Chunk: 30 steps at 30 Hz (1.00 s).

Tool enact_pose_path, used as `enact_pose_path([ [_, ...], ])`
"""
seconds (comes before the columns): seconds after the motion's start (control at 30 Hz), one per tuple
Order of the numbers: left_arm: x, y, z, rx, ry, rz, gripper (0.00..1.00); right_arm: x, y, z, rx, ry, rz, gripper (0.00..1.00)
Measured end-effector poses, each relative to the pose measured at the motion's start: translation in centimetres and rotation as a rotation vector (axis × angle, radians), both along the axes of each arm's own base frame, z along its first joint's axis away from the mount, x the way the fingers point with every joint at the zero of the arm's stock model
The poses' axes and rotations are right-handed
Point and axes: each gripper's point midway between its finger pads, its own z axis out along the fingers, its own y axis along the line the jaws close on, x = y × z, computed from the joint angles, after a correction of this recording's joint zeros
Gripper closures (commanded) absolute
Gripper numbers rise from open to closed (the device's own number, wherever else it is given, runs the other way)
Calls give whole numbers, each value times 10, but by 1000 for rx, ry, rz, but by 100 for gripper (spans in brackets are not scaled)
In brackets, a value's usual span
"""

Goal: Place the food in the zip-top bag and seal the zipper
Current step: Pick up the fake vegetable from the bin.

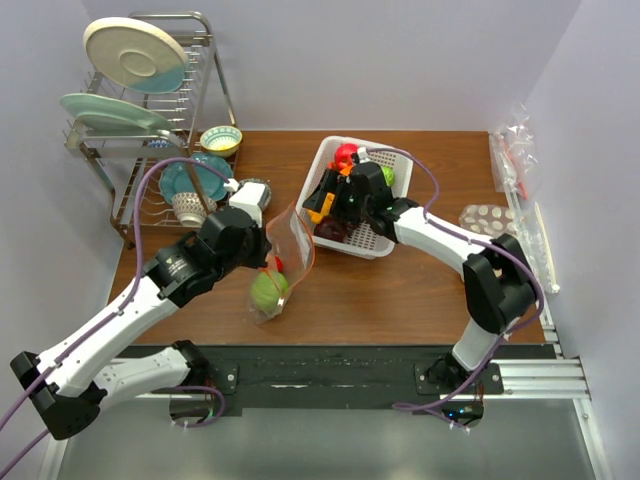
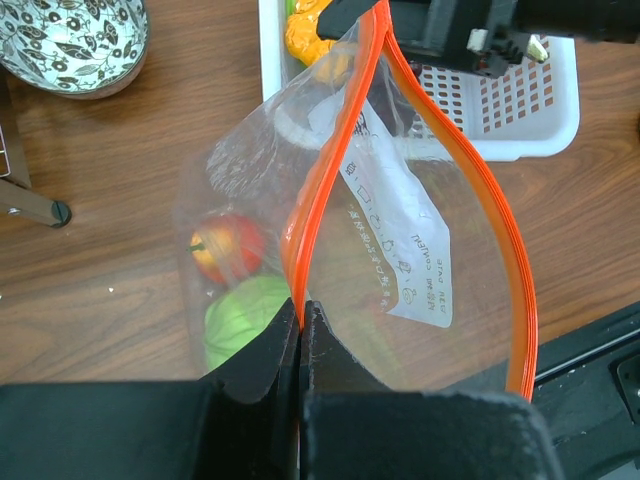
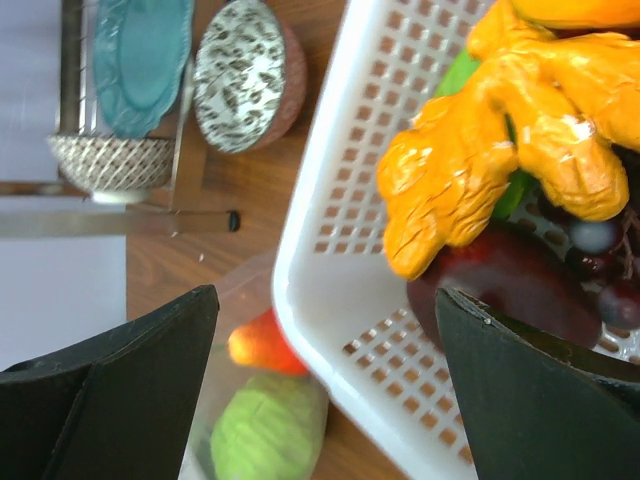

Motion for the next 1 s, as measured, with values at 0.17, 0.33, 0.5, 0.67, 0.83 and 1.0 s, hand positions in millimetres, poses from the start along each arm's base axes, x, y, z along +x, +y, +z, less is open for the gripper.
enact_pose_path([
  [0.17, -1, 1, 1, -2, -4, 1, 100, 10, -4, -17, -21, 21, -68, 6],
  [0.33, -1, 2, 2, 1, -9, -1, 100, 21, -8, -19, -14, 2, -122, 7],
  [0.5, -2, 3, -2, 12, -5, -5, 100, 31, -7, -44, -14, 31, -156, 7],
  [0.67, -2, 3, -3, 15, -4, -6, 100, 43, -10, -67, -4, 64, -214, 19],
  [0.83, -2, 3, -3, 15, -4, -6, 100, 51, -7, -74, 25, 67, -239, 50],
  [1.0, -2, 3, -3, 14, -4, -6, 100, 55, -5, -63, 38, 34, -230, 63],
])
